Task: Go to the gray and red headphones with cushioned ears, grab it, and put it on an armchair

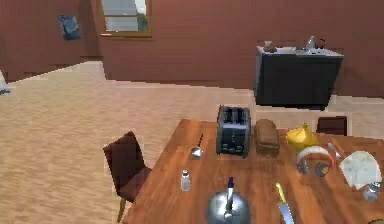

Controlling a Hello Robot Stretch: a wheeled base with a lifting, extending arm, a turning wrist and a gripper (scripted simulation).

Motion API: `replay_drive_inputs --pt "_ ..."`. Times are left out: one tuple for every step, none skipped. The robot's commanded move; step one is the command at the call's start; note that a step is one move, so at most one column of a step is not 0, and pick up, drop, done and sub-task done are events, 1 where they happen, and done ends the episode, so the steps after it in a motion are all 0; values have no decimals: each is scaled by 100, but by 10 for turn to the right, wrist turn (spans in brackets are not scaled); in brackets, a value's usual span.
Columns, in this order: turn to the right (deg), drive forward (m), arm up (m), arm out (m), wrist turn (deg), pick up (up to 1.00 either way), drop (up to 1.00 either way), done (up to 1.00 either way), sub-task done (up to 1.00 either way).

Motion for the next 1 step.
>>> replay_drive_inputs --pt "-450 0 0 0 0 0 0 0 0"
